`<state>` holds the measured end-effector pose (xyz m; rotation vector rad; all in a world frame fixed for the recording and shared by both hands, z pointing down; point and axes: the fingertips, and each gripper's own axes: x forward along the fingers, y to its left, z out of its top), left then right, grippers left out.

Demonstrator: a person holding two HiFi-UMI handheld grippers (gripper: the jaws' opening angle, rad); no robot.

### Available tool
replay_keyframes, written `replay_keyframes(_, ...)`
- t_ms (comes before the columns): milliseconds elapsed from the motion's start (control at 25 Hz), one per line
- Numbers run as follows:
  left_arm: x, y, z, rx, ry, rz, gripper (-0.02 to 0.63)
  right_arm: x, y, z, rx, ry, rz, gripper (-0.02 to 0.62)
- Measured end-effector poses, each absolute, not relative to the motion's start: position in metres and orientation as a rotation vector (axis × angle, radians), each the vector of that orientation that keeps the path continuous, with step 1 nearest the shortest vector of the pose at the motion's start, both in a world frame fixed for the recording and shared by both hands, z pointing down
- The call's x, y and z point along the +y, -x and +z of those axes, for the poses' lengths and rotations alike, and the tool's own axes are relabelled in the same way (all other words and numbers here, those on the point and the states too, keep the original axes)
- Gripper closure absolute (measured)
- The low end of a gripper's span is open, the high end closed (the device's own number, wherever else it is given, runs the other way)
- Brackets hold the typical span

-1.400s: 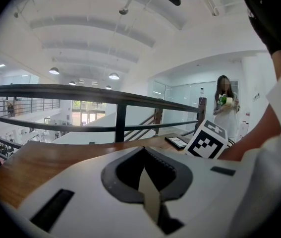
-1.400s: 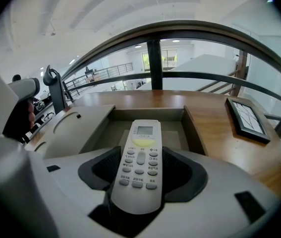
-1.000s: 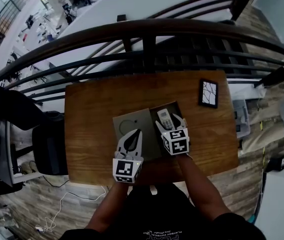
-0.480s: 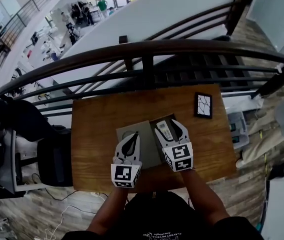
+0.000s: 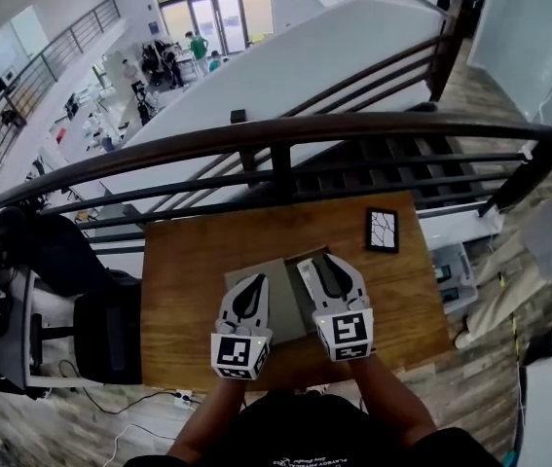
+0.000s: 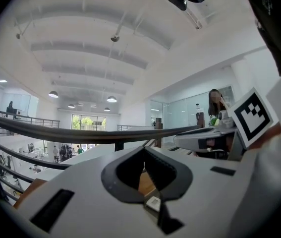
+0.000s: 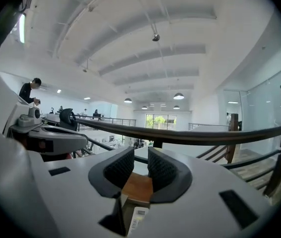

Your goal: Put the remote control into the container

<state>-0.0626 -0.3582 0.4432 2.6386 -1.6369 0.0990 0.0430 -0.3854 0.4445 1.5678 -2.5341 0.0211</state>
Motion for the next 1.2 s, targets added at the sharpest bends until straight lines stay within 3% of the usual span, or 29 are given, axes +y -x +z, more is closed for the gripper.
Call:
replay_keyframes(120, -0.352, 0.06, 0.431, -1.635, -2.662, 0.062, 0.598, -0.378, -0.051, 0.432, -2.517, -1.622, -0.031, 0.545)
replay_keyframes(240, -0.346, 0.053, 0.422, -1.619, -2.704, 0.016, 0.598, -0.372, -0.058, 0.425, -2.52, -1.663, -0.065, 0.564)
replay_keyframes(1200, -0.334, 0.045, 0.41, -1.616, -2.725, -0.039, 0.598, -0.35, -0.057, 0.406, -2.606, -1.65, -0.12, 0.566)
